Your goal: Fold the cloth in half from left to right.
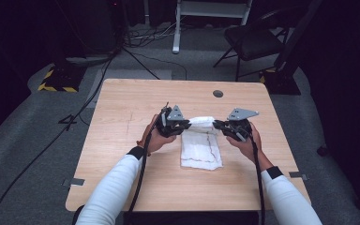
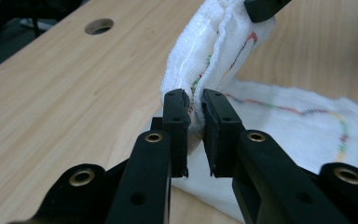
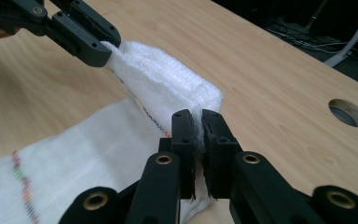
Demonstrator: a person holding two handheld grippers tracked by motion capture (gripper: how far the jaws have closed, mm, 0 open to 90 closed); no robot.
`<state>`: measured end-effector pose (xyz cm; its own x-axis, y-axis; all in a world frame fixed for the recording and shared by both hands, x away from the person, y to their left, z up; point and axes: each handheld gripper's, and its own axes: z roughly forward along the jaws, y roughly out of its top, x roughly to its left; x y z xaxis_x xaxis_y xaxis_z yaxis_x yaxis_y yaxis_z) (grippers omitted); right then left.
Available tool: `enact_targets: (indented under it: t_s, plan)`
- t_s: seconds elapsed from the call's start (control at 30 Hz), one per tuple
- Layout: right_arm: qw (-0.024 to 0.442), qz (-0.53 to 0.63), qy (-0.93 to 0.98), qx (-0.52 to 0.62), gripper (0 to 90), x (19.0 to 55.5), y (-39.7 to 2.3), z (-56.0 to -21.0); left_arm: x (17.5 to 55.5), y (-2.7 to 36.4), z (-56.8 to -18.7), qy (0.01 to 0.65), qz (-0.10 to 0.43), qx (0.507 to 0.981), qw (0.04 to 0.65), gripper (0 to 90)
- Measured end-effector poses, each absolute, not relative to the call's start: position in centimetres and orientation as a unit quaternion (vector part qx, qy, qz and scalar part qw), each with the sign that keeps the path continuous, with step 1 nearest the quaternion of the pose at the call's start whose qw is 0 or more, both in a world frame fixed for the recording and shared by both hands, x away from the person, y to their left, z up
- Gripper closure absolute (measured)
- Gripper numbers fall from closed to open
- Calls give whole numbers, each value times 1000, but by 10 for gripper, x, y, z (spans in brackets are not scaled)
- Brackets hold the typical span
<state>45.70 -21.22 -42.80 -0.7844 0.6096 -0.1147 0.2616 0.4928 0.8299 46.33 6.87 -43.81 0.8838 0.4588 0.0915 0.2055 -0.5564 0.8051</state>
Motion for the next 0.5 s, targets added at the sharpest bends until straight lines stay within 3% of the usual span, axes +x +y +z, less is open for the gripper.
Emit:
enact_targets:
  t_s: [0.5]
  plan:
    - [161,419,868,214,845,411,-220,-442,411,68,-448,134,106,895,412,813]
